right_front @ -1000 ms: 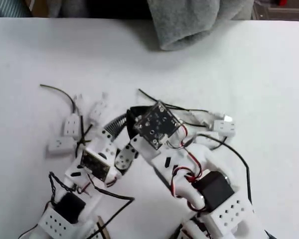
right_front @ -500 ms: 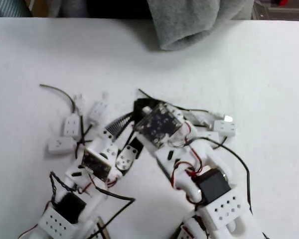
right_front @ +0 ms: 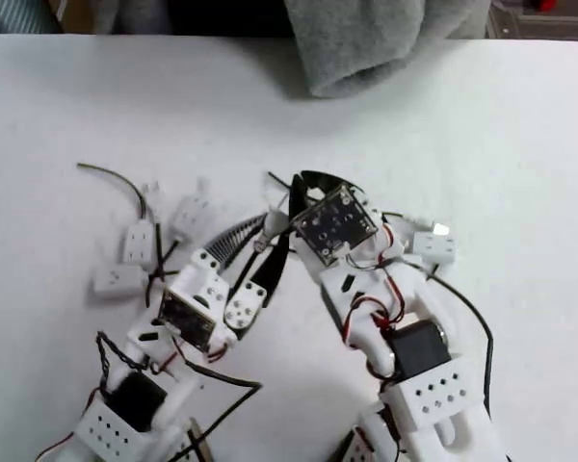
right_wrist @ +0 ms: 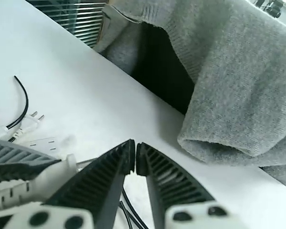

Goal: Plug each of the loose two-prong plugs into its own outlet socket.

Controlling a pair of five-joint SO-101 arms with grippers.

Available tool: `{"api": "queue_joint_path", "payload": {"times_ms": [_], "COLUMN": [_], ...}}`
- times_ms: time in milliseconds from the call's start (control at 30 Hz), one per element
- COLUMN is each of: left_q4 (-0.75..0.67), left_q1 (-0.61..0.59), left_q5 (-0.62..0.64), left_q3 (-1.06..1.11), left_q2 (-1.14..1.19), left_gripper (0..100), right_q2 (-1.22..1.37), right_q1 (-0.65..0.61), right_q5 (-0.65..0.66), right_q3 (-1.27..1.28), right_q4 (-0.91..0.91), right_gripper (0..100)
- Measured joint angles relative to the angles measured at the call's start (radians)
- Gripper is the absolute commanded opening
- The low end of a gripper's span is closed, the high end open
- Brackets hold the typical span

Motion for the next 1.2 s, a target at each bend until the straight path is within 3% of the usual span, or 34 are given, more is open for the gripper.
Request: {"api": "queue_joint_path", "payload": {"times_ms": [200, 367, 567, 1033, 1200], "left_q4": [-0.003, -0.003, -0.003, -0.003, -0.003], "left_q1": [-0.043, -0.048, -0.048, -0.049, -0.049], "left_q5": [-0.002, -0.002, -0.002, 0.000, 0.000], "left_q3": [0.000, 0.000, 0.000, 0.000, 0.000], "left_q2": [-0.006, -0.006, -0.006, -0.006, -0.008], "left_gripper": [2, 2, 2, 2, 2], "right_q2": [-0.034, -0.110, -0.091, 0.316, 0.416], "right_q1": [0.008, -0.133, -0.215, 0.018, 0.092], "right_q5": [0.000, 0.002, 0.002, -0.002, 0.002], "right_q3": [-0.078, -0.190, -0.130, -0.097, -0.095], "right_q4": [0.081, 0.250, 0.198, -0.121, -0.152], "right_gripper": [1.8, 1.8, 1.8, 1.8, 1.8]}}
